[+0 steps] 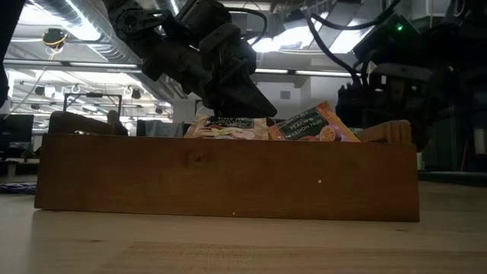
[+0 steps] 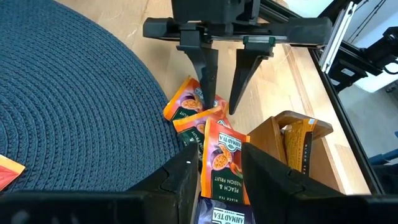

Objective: Pick & Place Tea
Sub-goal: Put the orange tea bag into the right section of the wooden organizer

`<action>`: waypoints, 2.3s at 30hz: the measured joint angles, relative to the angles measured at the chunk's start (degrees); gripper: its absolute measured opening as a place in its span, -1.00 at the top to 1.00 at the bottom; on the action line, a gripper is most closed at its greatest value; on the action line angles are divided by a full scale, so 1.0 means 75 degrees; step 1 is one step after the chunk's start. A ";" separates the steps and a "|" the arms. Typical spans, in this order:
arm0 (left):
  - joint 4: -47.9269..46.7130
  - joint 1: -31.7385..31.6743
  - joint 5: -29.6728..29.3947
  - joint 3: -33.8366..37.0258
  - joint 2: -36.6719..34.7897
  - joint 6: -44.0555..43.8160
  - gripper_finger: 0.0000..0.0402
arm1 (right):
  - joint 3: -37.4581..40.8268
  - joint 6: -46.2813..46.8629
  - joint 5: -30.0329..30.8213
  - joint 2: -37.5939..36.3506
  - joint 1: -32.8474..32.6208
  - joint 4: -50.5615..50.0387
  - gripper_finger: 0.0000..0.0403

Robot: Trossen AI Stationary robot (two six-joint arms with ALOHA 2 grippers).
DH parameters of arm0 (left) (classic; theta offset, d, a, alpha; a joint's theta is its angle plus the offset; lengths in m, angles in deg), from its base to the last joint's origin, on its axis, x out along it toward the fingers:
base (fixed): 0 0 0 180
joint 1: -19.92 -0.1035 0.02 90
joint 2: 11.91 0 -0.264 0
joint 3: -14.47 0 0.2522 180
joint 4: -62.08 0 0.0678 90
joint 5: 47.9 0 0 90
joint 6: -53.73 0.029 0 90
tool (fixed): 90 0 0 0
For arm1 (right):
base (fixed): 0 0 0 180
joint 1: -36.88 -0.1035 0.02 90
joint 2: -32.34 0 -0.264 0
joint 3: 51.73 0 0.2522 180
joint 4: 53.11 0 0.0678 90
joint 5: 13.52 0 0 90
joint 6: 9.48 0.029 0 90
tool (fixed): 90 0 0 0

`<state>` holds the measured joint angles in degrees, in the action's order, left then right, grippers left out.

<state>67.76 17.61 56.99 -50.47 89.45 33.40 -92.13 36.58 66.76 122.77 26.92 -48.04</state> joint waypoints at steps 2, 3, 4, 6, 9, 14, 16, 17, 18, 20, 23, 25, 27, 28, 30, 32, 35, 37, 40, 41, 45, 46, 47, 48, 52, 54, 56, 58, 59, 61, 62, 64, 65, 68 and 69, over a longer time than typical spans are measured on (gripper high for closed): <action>0.0000 0.0000 0.0000 0.0000 0.0000 0.0001 0.41 | 0.0003 0.0029 0.0002 0.0000 0.0000 -0.0011 0.49; 0.0000 0.0000 0.0000 0.0000 0.0000 0.0001 0.41 | 0.0003 0.0029 0.0023 0.0000 0.0000 -0.0014 0.53; 0.0000 0.0000 0.0000 0.0000 0.0000 -0.0004 0.41 | 0.0005 0.0029 0.0058 0.0000 0.0000 -0.0014 0.57; 0.0000 0.0000 0.0000 0.0000 0.0000 -0.0003 0.41 | 0.0006 0.0029 0.0102 0.0000 -0.0001 -0.0014 0.63; 0.0000 0.0000 0.0004 0.0000 0.0000 -0.0143 0.41 | 0.0006 0.0030 0.0114 0.0000 -0.0002 -0.0013 0.67; 0.0000 0.0000 0.0015 0.0000 0.0000 -0.0185 0.41 | 0.0006 0.0029 0.0136 0.0000 -0.0003 -0.0003 0.68; 0.0000 0.0000 0.0017 0.0000 0.0000 -0.0185 0.41 | 0.0006 0.0029 0.0139 0.0015 -0.0002 0.0019 0.68; -0.0003 0.0000 0.0017 0.0000 0.0000 -0.0187 0.41 | 0.0006 0.0029 0.0138 0.0062 -0.0002 0.0081 0.68; -0.0001 0.0000 0.0017 0.0000 0.0000 -0.0186 0.41 | 0.0006 0.0034 0.0139 0.0124 -0.0003 0.0146 0.68; -0.0003 0.0000 0.0020 0.0000 0.0000 -0.0188 0.41 | -0.0006 0.0104 0.0134 0.0298 0.0000 0.0347 0.68; -0.0004 0.0000 0.0025 0.0000 0.0000 -0.0191 0.41 | -0.0030 0.0211 0.0151 0.0632 -0.0003 0.0679 0.68; -0.0053 0.0000 0.0029 0.0000 0.0000 -0.0200 0.41 | -0.0034 0.0190 0.0217 0.0776 -0.0006 0.0875 0.68; -0.0095 0.0000 0.0029 0.0000 0.0000 -0.0214 0.41 | -0.0035 0.0183 0.0249 0.0825 -0.0006 0.0949 0.68; -0.0113 0.0000 0.0029 0.0000 0.0000 -0.0217 0.41 | -0.0036 0.0168 0.0250 0.0825 -0.0006 0.0946 0.68; -0.0193 0.0000 0.0029 0.0000 0.0000 -0.0216 0.41 | -0.0038 0.0140 0.0235 0.0804 -0.0006 0.0924 0.68; -0.0234 0.0000 0.0029 0.0000 0.0000 -0.0213 0.42 | -0.0039 0.0042 0.0199 0.0801 -0.0006 0.0925 0.68; -0.0370 0.0000 0.0032 0.0000 0.0000 -0.0267 0.45 | -0.0054 0.0007 0.0191 0.0801 -0.0006 0.0921 0.68; -0.0516 0.0018 0.0122 0.0000 0.0000 -0.0373 0.48 | -0.0058 0.0005 0.0261 0.0804 -0.0006 0.0909 0.68; -0.0618 0.0124 0.0438 0.0000 0.0063 -0.0465 0.53 | -0.0058 -0.0001 0.0288 0.0809 0.0003 0.0973 0.68; -0.0626 0.0193 0.0512 0.0000 0.0106 -0.0567 0.55 | -0.0058 -0.0004 0.0306 0.0814 0.0006 0.0982 0.68; -0.0609 0.0461 0.0577 0.0000 0.0353 -0.0694 0.59 | -0.0050 -0.0009 0.0329 0.0819 0.0006 0.1065 0.68; -0.0613 0.0505 0.0566 0.0003 0.0428 -0.0701 0.59 | -0.0047 -0.0009 0.0336 0.0820 0.0008 0.1106 0.68; -0.0540 0.0538 0.0539 0.0003 0.0510 -0.0701 0.59 | -0.0047 -0.0012 0.0348 0.0825 0.0011 0.1152 0.68; -0.0480 0.0562 0.0506 0.0003 0.0585 -0.0674 0.59 | -0.0050 -0.0016 0.0372 0.0825 0.0015 0.1208 0.68; -0.0334 0.0620 0.0395 0.0001 0.0790 -0.0609 0.59 | -0.0047 -0.0027 0.0391 0.0831 0.0015 0.1429 0.68; -0.0342 0.0620 0.0392 0.0000 0.0862 -0.0605 0.61 | -0.0064 -0.0027 0.0388 0.0833 0.0015 0.1463 0.68; -0.0339 0.0618 0.0391 0.0000 0.0931 -0.0604 0.64 | -0.0141 -0.0016 0.0371 0.0850 0.0015 0.1448 0.68; -0.0363 0.0618 0.0393 0.0000 0.1030 -0.0602 0.66 | -0.0232 -0.0044 0.0303 0.0866 0.0016 0.1405 0.68; -0.0409 0.0614 0.0391 0.0003 0.1081 -0.0602 0.68 | -0.0289 -0.0157 0.0288 0.0874 0.0016 0.1376 0.68; -0.0377 0.0603 0.0388 0.0000 0.1226 -0.0608 0.71 | -0.0438 -0.0361 0.0253 0.0868 0.0015 0.1415 0.68; -0.0391 0.0600 0.0388 0.0000 0.1281 -0.0656 0.72 | -0.0506 -0.0412 0.0245 0.0860 0.0015 0.1419 0.68; -0.0313 0.0595 0.0391 -0.0011 0.1383 -0.0726 0.74 | -0.0621 -0.0591 0.0238 0.0857 0.0015 0.1326 0.68; -0.0280 0.0595 0.0369 -0.0027 0.1415 -0.0714 0.75 | -0.0672 -0.0642 0.0163 0.0857 0.0015 0.1254 0.68; -0.0282 0.0595 0.0335 -0.0029 0.1461 -0.0687 0.78 | -0.0743 -0.0774 -0.0238 0.0852 0.0083 0.1186 0.68; -0.0289 0.0595 0.0310 -0.0029 0.1464 -0.0681 0.79 | -0.0743 -0.0757 -0.0352 0.0848 0.0123 0.1091 0.68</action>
<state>65.59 22.07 59.32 -50.68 100.43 28.29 -97.70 30.90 64.13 129.13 27.84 -39.86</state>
